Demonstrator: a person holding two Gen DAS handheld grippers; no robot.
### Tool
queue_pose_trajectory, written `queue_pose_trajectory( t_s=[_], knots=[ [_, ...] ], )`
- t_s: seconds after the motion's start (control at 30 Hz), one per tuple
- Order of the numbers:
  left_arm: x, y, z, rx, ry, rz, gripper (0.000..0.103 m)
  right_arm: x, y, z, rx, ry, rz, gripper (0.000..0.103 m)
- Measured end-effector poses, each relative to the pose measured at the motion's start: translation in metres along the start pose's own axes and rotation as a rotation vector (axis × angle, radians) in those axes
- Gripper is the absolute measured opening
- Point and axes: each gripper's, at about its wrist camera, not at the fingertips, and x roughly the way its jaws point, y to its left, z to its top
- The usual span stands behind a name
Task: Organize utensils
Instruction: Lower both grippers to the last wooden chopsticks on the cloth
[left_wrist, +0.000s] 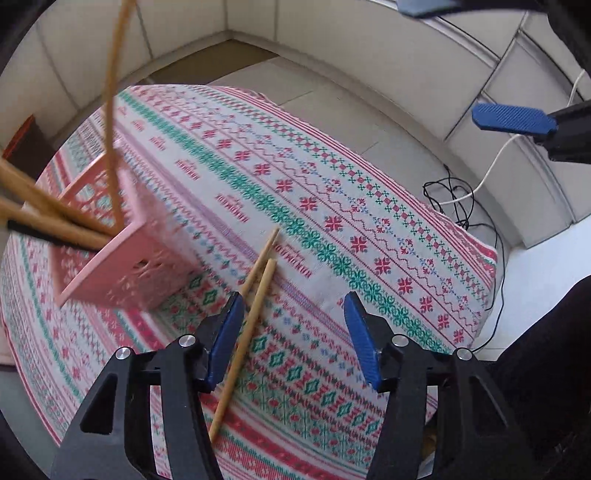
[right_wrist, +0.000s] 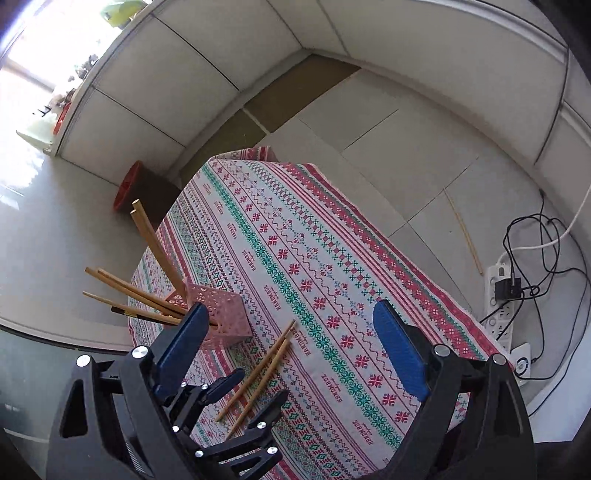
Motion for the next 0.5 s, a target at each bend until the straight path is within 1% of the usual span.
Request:
queue_pose_trajectory(
  t_s=[0.2, 0.3, 0.4, 0.43, 0.47, 0.5],
  knots=[
    [0.027, -0.005, 0.029, 0.014, 0.010, 0.019, 0.054, -0.003, -0.027, 0.008, 0.075, 0.025, -0.002, 0.088],
    [0.041, -0.009, 0.040, 0.029, 0.025, 0.056, 0.054, -0.003, -0.037, 0.013, 0.119, 0.030, 0.005, 0.088],
    [0.060, -0.005, 0.042, 0.023, 0.067, 0.091, 0.052, 0.002, -0.041, 0.015, 0.139, 0.054, 0.020, 0.088],
    [0.068, -0.001, 0.038, 0.015, 0.093, 0.087, 0.053, 0.003, -0.042, 0.015, 0.142, 0.063, 0.020, 0.088],
    [0.067, 0.003, 0.037, 0.002, 0.080, 0.058, 0.052, 0.005, -0.043, 0.015, 0.144, 0.068, 0.020, 0.088],
    [0.065, 0.007, 0.036, -0.001, 0.085, 0.042, 0.048, 0.006, -0.043, 0.015, 0.147, 0.071, 0.021, 0.088]
  ],
)
